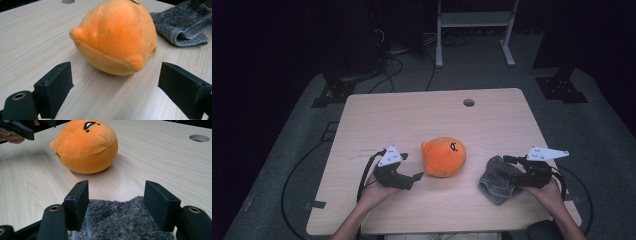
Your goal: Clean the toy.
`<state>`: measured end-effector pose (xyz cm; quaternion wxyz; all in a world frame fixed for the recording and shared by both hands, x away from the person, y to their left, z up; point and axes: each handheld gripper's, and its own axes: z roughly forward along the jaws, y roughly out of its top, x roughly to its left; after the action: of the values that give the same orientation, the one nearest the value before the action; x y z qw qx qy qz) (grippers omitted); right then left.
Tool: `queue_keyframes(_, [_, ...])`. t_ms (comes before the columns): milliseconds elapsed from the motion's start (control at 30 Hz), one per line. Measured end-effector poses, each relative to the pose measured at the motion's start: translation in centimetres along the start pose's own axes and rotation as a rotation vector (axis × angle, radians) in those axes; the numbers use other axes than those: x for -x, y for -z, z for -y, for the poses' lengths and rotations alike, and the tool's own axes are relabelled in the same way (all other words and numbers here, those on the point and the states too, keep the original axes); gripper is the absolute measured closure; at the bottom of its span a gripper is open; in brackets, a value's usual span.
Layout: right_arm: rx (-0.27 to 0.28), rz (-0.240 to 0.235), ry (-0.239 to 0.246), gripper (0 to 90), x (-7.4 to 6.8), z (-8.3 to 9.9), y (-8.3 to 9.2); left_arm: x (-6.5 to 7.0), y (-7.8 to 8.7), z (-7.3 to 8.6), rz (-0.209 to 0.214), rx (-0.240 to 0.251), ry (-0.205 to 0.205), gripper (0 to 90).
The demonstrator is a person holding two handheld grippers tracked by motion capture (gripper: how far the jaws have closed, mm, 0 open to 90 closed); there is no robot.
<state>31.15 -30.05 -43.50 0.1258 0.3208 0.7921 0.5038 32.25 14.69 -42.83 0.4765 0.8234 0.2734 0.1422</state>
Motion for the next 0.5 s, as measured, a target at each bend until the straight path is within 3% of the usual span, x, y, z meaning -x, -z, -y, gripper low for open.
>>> queue_keyframes(500, [0.008, 0.001, -0.002, 35.3, -0.1, 0.1, 0.2, -0.4, 2.3, 2.2, -0.059, -0.005, 0.018, 8.8])
